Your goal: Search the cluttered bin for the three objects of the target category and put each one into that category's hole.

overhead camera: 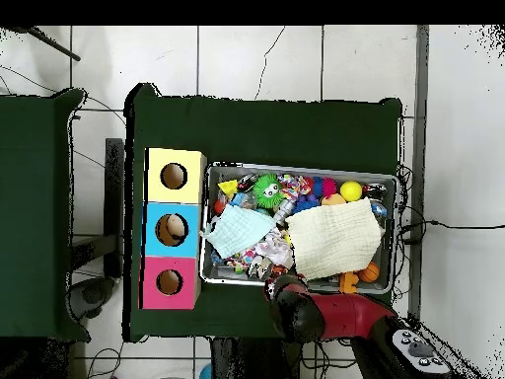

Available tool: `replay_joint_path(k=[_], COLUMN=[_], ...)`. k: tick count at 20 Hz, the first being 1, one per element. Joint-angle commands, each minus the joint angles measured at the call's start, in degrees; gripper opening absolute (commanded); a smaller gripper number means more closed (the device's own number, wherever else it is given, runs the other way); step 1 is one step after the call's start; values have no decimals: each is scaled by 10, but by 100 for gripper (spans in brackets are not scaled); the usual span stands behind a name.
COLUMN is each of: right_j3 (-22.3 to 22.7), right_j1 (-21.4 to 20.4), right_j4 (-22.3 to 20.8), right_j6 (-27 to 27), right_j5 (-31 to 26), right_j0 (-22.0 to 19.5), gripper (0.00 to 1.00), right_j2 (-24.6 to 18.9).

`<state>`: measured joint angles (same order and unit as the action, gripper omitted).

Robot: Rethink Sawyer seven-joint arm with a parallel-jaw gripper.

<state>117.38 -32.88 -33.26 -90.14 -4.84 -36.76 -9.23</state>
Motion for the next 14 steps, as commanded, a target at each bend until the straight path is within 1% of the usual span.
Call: replay_joint_path(k=[1,7,9,12,14], right_j3=[-50,-48,-39,-18,-9], right_j1=[22,19,2,-39,-57], right_j4=[-27,-27,-19,1,10], right_j6=[-31,-31,-31,-23,-22], right_j5=[0,-2,-15,-53,-66], right_j0=[-2,-2,-3,-10,-11], gripper=[0,0,0,0,0], right_j2=[-23,-23,-27,-46,-52])
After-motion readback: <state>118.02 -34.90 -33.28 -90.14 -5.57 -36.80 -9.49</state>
